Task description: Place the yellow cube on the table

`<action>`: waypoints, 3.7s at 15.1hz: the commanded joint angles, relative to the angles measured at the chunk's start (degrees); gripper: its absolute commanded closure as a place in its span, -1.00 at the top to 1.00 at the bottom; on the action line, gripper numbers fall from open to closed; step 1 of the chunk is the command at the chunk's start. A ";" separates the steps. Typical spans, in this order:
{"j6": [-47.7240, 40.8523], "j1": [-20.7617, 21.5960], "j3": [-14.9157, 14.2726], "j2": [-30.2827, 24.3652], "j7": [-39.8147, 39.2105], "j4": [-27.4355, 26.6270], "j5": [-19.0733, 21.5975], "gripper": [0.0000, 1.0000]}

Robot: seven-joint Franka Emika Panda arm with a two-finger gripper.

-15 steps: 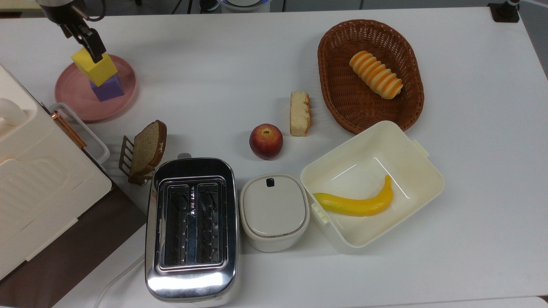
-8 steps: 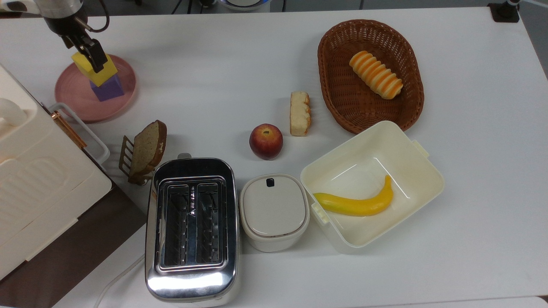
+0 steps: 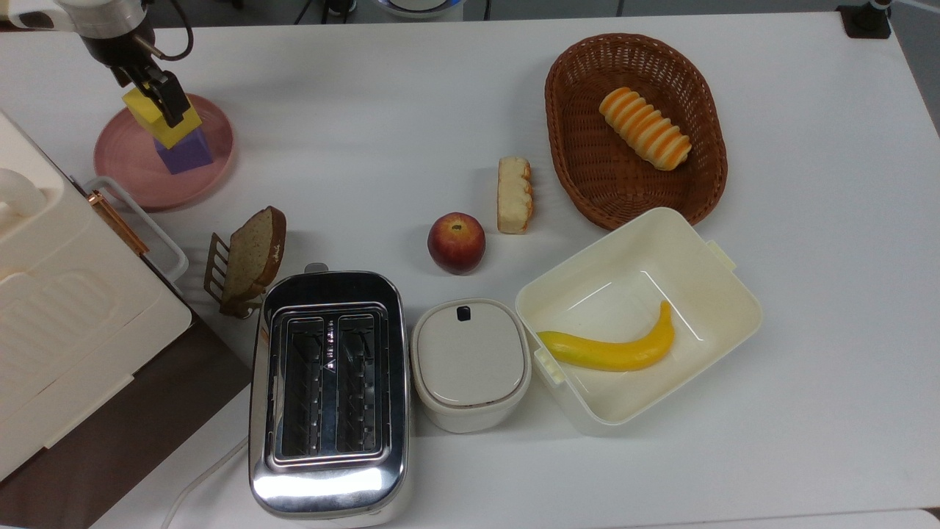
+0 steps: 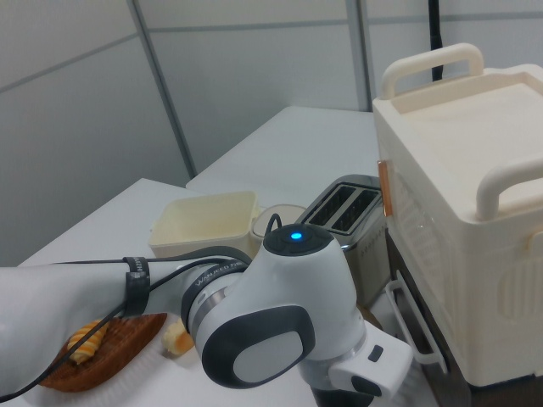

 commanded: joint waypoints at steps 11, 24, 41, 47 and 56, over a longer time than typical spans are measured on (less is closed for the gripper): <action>3.76 0.12 -0.29 -0.32 -3.43 -3.41 -0.51 0.11; 1.60 3.89 1.02 -5.51 -0.20 -1.50 3.79 -0.44; -4.66 13.83 13.59 -3.66 9.30 2.91 3.89 1.00; -4.75 13.92 13.50 -4.37 10.00 3.17 3.62 1.00; -23.12 16.98 16.05 -7.36 10.79 18.02 3.97 1.00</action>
